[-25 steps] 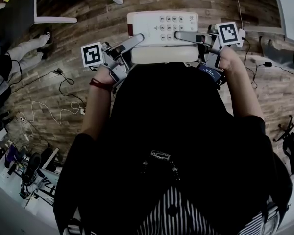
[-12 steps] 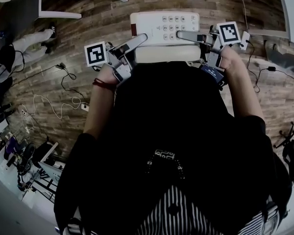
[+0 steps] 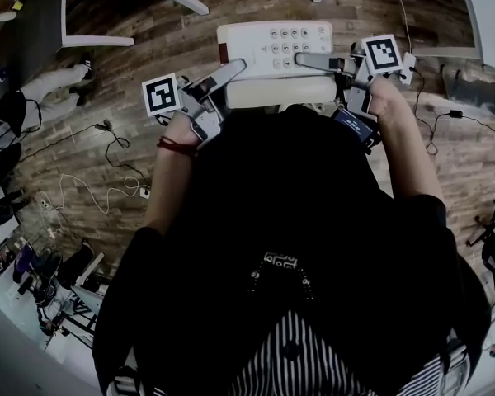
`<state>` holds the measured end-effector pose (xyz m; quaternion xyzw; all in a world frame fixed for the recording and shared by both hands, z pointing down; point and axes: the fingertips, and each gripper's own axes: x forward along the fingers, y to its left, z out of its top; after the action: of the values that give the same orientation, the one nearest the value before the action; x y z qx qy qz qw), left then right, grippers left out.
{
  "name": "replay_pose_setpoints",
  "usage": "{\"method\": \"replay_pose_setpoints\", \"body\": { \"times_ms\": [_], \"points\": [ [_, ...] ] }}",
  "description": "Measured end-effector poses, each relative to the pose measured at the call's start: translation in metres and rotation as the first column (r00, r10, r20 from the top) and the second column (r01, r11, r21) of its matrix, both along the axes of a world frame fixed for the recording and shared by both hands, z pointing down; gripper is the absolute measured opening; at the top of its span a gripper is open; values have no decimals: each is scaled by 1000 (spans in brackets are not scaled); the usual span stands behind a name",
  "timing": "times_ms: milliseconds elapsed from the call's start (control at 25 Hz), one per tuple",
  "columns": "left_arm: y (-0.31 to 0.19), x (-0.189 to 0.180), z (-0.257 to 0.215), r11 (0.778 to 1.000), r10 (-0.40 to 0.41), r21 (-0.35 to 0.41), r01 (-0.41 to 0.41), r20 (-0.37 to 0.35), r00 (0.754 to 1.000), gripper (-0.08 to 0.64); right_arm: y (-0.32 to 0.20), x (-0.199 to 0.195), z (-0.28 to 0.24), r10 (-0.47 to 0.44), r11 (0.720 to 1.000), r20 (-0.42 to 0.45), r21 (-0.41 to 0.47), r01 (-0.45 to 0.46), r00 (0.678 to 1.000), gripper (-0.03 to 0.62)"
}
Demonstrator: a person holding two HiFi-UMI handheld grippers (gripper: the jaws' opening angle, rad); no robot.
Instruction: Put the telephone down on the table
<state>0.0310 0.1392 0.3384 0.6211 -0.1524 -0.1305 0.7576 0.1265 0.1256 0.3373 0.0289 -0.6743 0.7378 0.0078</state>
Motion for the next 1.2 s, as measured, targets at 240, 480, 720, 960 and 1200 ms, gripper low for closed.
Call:
{"method": "replay_pose_setpoints", "body": {
  "times_ms": [240,480,720,960,1200],
  "points": [
    [-2,0,1,1000,25,10,-25,-14,1000,265,0,1,-1,16,1000,-20,5,-16,1000,164],
    [-21,1,11,997,75,14,-74,-32,997,265,-13,3,7,60,998,-49,4,-60,997,164],
    [-95,-26,24,995,97,-1,-98,-73,993,265,-85,-25,14,100,995,-92,-6,-101,991,164],
    [-129,-38,25,993,121,-3,-122,-91,988,265,-115,-37,16,122,992,-116,-1,-123,986,164],
    [-156,-62,34,990,141,8,-141,-107,984,265,-140,-63,22,134,991,-126,0,-135,983,164]
  ]
}}
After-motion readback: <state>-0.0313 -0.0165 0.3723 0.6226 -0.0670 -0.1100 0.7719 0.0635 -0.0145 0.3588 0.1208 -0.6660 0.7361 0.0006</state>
